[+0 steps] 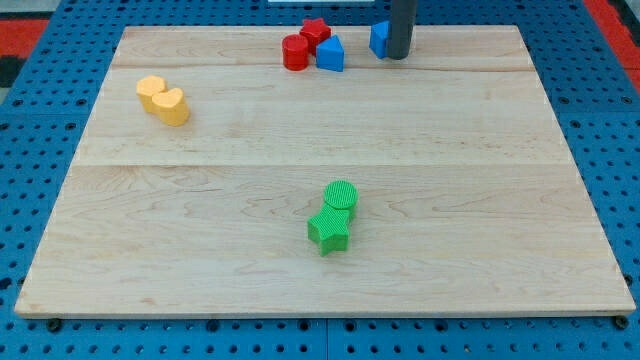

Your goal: Slide the blue cube closer to the group of blocks

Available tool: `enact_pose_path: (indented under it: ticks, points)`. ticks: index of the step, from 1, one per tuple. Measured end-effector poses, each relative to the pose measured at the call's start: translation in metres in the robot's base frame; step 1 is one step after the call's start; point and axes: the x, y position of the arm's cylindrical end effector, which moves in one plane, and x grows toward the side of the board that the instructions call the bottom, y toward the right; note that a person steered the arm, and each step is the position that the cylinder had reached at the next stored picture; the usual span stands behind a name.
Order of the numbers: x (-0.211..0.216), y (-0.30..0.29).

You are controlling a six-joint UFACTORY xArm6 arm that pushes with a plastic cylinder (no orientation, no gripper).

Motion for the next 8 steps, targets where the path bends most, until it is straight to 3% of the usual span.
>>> enact_pose_path:
  ticks: [2,8]
  points:
    - [0.006,0.044]
    - [-0.017,0.001]
